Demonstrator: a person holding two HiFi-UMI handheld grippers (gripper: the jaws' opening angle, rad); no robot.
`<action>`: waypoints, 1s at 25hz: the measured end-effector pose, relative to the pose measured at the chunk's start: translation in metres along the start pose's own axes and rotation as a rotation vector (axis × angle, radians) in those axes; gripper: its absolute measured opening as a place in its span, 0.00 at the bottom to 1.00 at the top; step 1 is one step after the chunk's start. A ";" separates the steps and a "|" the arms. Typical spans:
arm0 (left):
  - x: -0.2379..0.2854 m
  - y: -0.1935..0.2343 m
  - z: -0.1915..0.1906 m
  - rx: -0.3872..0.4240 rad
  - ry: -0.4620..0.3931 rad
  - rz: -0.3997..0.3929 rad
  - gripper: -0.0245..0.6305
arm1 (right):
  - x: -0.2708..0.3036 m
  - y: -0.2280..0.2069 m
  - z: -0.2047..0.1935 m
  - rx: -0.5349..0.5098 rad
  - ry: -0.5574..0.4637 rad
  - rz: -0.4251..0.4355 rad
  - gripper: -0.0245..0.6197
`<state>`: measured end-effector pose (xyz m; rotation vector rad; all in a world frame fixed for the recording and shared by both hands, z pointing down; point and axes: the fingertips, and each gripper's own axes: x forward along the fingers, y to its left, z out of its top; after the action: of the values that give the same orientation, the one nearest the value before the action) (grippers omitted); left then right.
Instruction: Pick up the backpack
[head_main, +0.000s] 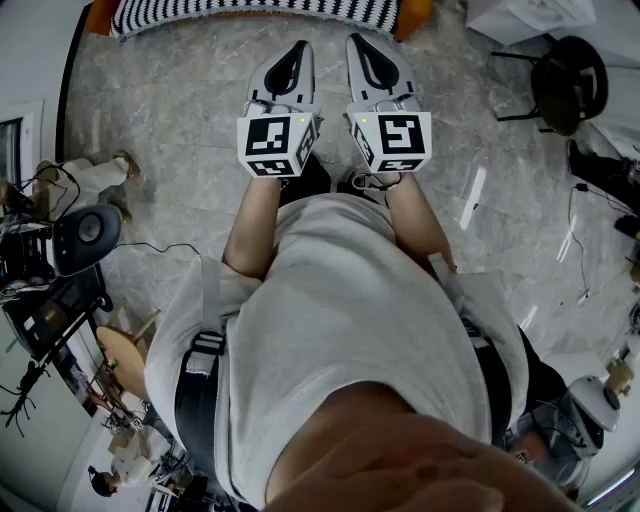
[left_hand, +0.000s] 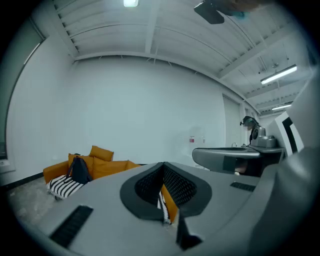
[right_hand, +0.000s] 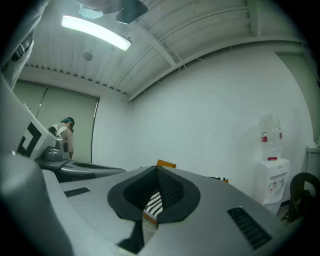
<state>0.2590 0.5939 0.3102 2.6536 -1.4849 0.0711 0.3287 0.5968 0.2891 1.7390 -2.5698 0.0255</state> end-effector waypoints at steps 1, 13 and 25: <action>0.001 0.006 0.000 -0.001 0.001 0.002 0.06 | 0.005 0.003 0.000 0.000 0.002 0.002 0.10; 0.012 0.089 -0.006 -0.023 0.009 0.083 0.06 | 0.083 0.045 -0.006 -0.015 0.000 0.087 0.10; 0.005 0.197 -0.007 -0.034 0.011 0.156 0.06 | 0.171 0.115 -0.006 -0.013 0.004 0.177 0.10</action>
<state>0.0939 0.4885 0.3301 2.5029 -1.6708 0.0716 0.1587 0.4817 0.3035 1.5006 -2.7055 0.0179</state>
